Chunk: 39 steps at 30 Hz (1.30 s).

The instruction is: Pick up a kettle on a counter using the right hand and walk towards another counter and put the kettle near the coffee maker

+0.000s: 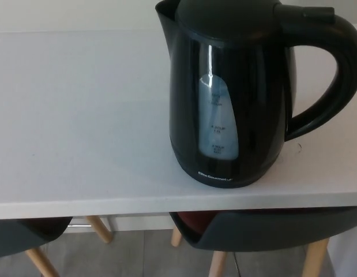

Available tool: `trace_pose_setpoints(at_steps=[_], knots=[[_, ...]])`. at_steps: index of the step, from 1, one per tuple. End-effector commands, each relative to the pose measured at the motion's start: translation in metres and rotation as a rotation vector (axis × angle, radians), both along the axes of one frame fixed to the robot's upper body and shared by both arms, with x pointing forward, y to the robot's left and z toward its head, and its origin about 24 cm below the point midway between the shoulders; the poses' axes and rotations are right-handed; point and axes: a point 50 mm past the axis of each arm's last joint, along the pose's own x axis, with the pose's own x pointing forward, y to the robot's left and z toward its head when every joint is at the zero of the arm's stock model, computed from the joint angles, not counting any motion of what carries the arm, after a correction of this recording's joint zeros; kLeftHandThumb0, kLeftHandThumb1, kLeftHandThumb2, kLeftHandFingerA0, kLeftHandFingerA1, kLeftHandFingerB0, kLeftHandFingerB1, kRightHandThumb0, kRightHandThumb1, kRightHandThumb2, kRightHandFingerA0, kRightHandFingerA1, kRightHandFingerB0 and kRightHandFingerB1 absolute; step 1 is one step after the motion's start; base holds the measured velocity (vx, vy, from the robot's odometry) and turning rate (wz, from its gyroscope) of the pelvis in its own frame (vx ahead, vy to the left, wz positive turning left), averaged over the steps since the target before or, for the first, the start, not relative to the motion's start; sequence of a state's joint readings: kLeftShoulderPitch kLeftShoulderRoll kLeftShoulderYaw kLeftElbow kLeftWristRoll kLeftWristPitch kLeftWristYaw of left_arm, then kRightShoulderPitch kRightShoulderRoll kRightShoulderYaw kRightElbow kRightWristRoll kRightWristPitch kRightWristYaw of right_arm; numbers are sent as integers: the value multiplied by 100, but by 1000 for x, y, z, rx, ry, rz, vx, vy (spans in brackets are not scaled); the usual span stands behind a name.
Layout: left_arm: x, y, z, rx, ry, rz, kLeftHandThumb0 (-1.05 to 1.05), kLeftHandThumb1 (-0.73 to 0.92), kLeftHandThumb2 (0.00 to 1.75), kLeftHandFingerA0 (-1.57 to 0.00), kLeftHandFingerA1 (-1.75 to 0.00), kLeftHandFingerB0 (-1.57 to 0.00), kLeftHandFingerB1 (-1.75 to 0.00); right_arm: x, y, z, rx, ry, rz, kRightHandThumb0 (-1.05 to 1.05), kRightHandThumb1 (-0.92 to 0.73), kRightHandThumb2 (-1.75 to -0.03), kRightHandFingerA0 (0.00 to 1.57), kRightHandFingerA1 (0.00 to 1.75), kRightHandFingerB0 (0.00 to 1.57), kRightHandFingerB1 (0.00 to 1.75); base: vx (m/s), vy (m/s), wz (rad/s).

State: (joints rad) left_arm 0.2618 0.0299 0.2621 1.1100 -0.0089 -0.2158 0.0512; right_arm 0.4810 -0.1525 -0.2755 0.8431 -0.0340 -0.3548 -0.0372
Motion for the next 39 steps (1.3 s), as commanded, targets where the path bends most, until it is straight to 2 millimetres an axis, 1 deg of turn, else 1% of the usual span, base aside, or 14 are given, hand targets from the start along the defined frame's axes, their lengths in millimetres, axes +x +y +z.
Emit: trace_pose_setpoints(at_steps=[1,4,9,10,14,16,17,23,25,31,34,37,38,39], knots=[[3,14,14,131,-237,162,-3,46,115,-157,-145,-132,-131,0,-14,41,-133,-388,-38,-5,-65,-82,112,79,81,58,0,0,0],[3,14,15,131,-239,169,-3,46,115,-157,-145,-132,-131,-1,-13,44,-134,-408,-32,-5,-65,-82,112,79,81,58,0,0,0],[5,17,13,122,-226,184,-2,54,110,-157,-139,-120,-138,-5,9,102,-160,-687,125,-24,-69,-61,81,53,53,39,0,0,0],[6,17,13,121,-229,183,-6,49,111,-157,-143,-133,-129,-4,12,112,-166,-716,145,-29,-66,-60,78,51,49,37,0,0,0],[7,17,13,120,-231,184,-6,49,111,-157,-143,-133,-129,-4,15,117,-161,-721,148,-29,-66,-60,78,51,49,37,0,0,0],[10,16,16,132,-266,150,-8,47,115,-156,-139,-134,-128,12,22,162,-149,-869,262,-45,-52,-83,56,61,32,48,0,0,0],[10,14,15,132,-265,154,-7,47,114,-156,-139,-136,-128,18,25,182,-162,-923,311,-45,-65,-59,56,49,34,33,0,0,0],[12,13,14,126,-262,149,-7,47,115,-155,-140,-134,-128,32,29,216,-186,-1021,369,-50,-65,-60,51,52,31,33,0,0,0],[14,14,14,131,-255,152,-5,53,118,-154,-139,-135,-128,50,33,251,-197,-1136,454,-51,-64,-59,38,52,22,34,0,0,0],[21,17,14,113,-273,178,-7,54,107,-157,-135,-125,-133,67,34,279,-257,-1202,541,-65,-49,-83,29,56,13,44,0,0,0],[27,17,17,106,-318,158,-8,50,118,-153,-139,-134,-127,91,32,296,-323,-1213,599,-63,-56,-58,35,47,23,34,0,0,0],[31,16,18,110,-334,150,-9,50,119,-157,-141,-138,-129,107,32,303,-363,-1194,642,-67,-59,-58,36,47,25,34,0,0,0],[31,15,18,111,-339,146,-8,51,118,-154,-139,-136,-129,111,32,304,-370,-1182,653,-77,-49,-84,29,55,18,45,0,0,0],[31,15,19,113,-347,140,-8,51,118,-154,-139,-136,-129,118,33,306,-381,-1167,669,-77,-49,-84,29,55,18,45,0,0,0]])
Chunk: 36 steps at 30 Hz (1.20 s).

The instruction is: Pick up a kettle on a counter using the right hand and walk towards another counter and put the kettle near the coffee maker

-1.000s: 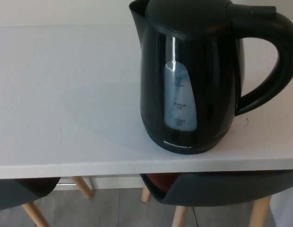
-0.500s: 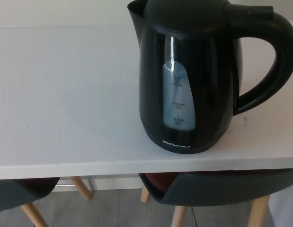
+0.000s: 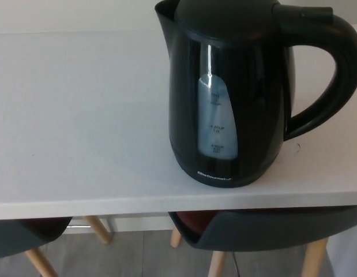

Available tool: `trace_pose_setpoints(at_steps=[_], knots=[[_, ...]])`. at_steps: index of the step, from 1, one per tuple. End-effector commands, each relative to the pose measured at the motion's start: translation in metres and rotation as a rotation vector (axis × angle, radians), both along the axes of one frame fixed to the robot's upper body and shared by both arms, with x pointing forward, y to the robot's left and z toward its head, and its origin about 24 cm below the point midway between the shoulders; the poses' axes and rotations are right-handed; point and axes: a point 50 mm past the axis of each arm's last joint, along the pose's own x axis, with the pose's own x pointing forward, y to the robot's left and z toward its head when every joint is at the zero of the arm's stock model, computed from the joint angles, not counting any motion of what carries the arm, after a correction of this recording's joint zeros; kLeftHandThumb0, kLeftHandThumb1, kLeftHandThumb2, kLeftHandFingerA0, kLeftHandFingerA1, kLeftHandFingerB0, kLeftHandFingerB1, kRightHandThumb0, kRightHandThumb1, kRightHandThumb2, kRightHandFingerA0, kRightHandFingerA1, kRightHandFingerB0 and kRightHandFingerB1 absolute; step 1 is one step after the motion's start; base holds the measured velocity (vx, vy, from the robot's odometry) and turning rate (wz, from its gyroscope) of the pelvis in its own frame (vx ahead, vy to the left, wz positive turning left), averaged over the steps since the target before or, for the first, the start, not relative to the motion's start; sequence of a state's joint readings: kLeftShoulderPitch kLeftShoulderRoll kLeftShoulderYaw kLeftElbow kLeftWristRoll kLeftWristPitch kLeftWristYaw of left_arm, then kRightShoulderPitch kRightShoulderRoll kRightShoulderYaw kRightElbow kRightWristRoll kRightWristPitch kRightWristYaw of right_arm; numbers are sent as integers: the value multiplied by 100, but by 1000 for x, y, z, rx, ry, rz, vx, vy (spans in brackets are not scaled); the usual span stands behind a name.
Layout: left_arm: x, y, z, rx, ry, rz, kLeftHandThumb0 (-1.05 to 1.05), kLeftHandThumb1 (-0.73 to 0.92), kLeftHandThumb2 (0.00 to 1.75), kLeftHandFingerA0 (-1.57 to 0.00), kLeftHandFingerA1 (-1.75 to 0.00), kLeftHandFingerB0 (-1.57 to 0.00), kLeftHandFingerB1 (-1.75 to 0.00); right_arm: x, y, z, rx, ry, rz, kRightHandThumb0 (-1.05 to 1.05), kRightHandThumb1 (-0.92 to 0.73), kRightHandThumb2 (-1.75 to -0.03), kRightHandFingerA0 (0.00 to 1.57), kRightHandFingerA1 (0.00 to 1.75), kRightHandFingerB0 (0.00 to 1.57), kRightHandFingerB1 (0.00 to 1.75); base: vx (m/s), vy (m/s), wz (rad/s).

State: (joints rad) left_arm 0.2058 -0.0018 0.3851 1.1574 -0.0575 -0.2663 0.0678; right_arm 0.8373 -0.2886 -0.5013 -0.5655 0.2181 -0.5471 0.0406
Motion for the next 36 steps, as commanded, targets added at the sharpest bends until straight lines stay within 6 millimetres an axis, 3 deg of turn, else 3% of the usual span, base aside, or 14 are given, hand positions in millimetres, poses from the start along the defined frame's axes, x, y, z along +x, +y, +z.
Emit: trace_pose_setpoints(at_steps=[1,6,7,11,12,20,21,22,25,31,32,33,34,36], knots=[[20,13,19,133,-255,-19,-8,47,119,-157,-139,-132,-128,42,9,45,-47,-22,73,-84,-50,-85,29,56,19,46,0,0,0],[19,13,20,128,-268,-8,-7,47,117,-156,-141,-133,-128,69,12,44,-85,-47,64,-84,-50,-83,30,54,20,42,0,0,0],[18,13,19,125,-263,-3,-6,46,117,-157,-141,-133,-128,74,12,42,-83,-52,60,-72,-55,-57,33,51,26,33,0,0,0],[17,13,19,127,-257,3,-6,46,117,-157,-141,-133,-127,84,14,40,-73,-62,49,-71,-54,-57,34,50,27,32,0,0,0],[15,14,18,135,-239,-4,-7,48,116,-157,-140,-134,-128,92,17,37,-54,-58,30,-73,-43,-80,27,54,19,41,0,0,0],[15,14,18,144,-237,-1,-8,47,116,-157,-141,-136,-129,108,18,35,-23,-36,-34,-75,-43,-80,21,56,19,42,0,0,0],[14,15,19,145,-245,-11,-11,46,115,-156,-140,-133,-128,114,18,36,11,-38,-56,-79,-48,-82,3,48,16,45,0,0,0],[14,15,19,148,-252,-15,-11,46,116,-157,-140,-133,-128,118,18,36,27,-38,-69,-38,-21,-86,3,55,0,49,0,0,0],[12,16,19,147,-253,-2,-14,46,115,-157,-141,-135,-130,122,20,37,43,-40,-90,-86,-51,-83,4,41,14,45,0,0,0],[10,17,18,150,-217,-2,-10,48,115,-157,-140,-134,-129,129,30,39,104,-55,-145,-84,-50,-83,6,39,15,45,0,0,0],[10,15,18,155,-224,-6,-8,46,117,-157,-142,-136,-131,130,34,39,122,-54,-160,-79,-55,-56,0,50,18,36,0,0,0],[10,14,18,155,-225,-7,-8,46,117,-157,-142,-136,-131,130,35,39,124,-53,-163,-79,-55,-56,0,50,18,36,0,0,0],[10,13,18,155,-230,-5,-8,49,116,-157,-142,-133,-131,131,37,38,133,-49,-167,-75,-45,-85,0,34,13,43,0,0,0],[10,12,18,151,-240,0,-9,47,114,-157,-143,-138,-132,133,43,38,157,-45,-171,-74,-45,-84,0,33,12,43,0,0,0]])
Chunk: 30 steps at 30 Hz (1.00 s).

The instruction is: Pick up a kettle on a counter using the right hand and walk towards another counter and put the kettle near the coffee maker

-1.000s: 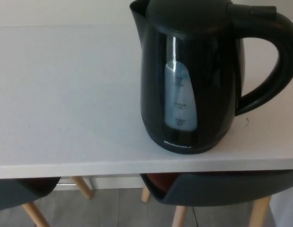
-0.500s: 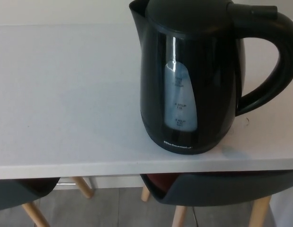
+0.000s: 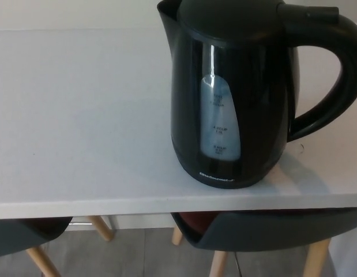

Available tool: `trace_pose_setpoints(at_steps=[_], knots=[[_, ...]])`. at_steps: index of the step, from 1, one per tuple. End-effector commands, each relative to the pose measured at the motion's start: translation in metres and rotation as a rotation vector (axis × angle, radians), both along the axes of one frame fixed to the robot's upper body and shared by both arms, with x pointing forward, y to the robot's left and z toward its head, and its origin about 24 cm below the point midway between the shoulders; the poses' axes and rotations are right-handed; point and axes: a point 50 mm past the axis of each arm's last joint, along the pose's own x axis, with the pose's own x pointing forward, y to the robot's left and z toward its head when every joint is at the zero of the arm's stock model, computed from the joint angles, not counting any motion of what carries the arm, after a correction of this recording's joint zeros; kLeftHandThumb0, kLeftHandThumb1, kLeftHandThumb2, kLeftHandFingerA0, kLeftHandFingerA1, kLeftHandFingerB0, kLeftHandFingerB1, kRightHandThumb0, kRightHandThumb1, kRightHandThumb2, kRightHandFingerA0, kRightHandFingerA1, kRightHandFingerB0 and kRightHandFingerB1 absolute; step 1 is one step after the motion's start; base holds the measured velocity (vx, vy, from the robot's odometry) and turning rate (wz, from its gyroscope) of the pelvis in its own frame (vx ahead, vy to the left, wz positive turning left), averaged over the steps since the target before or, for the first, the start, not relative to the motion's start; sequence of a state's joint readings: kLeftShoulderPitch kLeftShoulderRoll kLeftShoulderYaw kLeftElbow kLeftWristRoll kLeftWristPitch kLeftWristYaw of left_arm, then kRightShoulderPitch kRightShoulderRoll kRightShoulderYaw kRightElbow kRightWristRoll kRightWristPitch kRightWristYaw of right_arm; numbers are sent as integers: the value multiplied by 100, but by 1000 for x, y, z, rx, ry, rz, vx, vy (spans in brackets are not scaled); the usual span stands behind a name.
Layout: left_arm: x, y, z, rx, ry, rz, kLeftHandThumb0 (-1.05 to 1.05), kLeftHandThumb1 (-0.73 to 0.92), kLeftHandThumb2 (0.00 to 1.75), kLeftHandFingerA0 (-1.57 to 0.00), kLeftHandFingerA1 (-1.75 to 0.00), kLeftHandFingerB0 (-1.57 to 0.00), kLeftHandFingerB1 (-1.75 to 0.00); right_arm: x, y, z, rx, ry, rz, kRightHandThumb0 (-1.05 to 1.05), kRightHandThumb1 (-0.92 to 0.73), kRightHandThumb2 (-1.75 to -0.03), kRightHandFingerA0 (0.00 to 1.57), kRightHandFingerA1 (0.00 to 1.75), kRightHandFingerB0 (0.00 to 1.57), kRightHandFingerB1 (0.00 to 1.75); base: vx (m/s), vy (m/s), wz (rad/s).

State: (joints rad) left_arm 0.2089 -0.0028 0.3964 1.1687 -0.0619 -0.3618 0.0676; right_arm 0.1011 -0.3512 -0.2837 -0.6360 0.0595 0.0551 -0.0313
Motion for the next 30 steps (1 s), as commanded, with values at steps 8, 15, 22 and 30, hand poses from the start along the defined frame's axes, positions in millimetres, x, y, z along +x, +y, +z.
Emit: trace_pose_setpoints(at_steps=[8,15,22,30], knots=[[5,12,14,122,-155,-12,-11,49,113,-157,-141,-136,-131,21,12,-4,188,109,-270,-76,-46,-85,2,23,9,40,0,0,0],[5,11,13,100,-159,-2,-9,48,115,-157,-142,-140,-132,30,25,-5,198,120,-264,-72,-45,-83,1,29,11,40,0,0,0],[7,9,14,94,-173,-10,-8,46,114,-157,-142,-139,-132,44,33,-5,201,155,-288,-69,-44,-83,0,27,10,40,0,0,0],[5,12,15,96,-187,-4,-12,49,112,-157,-143,-137,-134,49,41,-6,161,172,-283,-70,-44,-81,0,25,8,39,0,0,0]])
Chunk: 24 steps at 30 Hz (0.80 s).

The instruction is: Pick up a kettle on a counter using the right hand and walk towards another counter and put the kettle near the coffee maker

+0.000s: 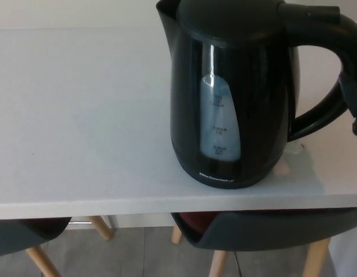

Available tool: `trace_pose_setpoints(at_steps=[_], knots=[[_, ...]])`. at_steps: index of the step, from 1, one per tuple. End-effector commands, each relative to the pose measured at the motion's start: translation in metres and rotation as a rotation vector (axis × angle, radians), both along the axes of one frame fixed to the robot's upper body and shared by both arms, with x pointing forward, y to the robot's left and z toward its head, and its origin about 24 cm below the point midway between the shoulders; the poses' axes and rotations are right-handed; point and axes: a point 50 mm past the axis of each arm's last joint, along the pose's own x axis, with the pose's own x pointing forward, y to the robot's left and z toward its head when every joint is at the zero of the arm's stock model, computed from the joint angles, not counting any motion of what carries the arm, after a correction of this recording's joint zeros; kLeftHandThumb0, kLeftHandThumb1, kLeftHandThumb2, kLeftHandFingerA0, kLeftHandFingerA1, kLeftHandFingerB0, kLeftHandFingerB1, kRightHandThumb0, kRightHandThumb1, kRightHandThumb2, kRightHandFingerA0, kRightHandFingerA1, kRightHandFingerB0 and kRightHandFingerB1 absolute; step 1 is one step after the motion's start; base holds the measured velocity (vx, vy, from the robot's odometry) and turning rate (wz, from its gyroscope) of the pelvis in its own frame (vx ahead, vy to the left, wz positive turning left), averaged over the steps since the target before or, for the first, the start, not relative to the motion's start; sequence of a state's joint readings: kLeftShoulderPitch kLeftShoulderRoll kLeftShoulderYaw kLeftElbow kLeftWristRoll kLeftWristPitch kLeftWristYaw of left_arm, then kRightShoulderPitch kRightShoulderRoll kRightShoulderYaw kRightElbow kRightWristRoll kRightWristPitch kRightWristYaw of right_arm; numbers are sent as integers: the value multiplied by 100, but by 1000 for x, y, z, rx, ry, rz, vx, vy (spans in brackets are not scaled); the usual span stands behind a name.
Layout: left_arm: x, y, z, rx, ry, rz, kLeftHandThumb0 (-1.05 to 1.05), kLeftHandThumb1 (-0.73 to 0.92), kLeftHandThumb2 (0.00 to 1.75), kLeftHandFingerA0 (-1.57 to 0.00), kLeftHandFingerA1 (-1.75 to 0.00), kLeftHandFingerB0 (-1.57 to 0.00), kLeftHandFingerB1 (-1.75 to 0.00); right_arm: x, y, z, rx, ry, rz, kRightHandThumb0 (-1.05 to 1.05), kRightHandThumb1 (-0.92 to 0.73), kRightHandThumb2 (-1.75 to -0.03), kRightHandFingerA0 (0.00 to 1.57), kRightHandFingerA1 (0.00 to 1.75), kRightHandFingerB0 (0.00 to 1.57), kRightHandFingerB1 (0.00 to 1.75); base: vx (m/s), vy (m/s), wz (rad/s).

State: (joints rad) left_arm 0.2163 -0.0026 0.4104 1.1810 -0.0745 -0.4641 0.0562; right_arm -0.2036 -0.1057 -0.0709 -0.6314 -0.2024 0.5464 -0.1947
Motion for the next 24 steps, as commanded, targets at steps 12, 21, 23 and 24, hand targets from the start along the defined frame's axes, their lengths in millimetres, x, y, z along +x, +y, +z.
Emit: trace_pose_setpoints(at_steps=[12,21,23,24], knots=[[7,9,9,54,-107,-20,-8,51,116,-157,-142,-140,-133,8,10,1,-90,64,-58,-52,-55,-63,0,22,13,32,0,0,0],[5,14,12,84,-98,-47,-7,51,118,-157,-141,-139,-132,4,13,-8,-156,113,-6,-50,-56,-61,1,28,15,34,0,0,0],[3,13,12,86,-97,-52,-11,46,111,-157,-143,-140,-133,3,16,-6,-177,105,12,-54,-60,-59,0,43,17,33,0,0,0],[2,13,11,83,-93,-49,-11,46,111,-157,-143,-140,-133,3,17,-5,-181,101,13,-54,-60,-59,0,43,17,33,0,0,0]])
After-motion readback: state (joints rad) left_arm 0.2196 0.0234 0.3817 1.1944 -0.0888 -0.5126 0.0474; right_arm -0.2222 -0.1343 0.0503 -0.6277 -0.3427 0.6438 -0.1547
